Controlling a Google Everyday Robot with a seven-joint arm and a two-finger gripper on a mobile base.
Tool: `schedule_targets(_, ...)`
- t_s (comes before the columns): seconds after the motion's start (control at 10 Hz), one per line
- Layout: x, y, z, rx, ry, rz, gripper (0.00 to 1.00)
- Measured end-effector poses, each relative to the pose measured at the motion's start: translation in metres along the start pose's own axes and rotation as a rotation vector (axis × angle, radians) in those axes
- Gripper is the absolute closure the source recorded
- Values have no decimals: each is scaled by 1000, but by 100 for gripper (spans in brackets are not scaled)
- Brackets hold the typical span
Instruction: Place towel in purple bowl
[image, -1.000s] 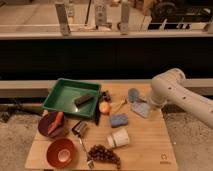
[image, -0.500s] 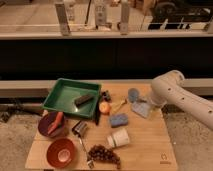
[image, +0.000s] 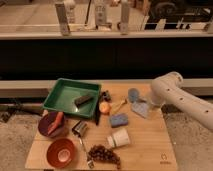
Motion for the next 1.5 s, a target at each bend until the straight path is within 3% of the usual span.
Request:
schedule_targets(0.9, 9, -17, 34, -2, -26, 46, 20)
schedule_targets(1.5, 12, -24, 55, -24, -43, 68, 20)
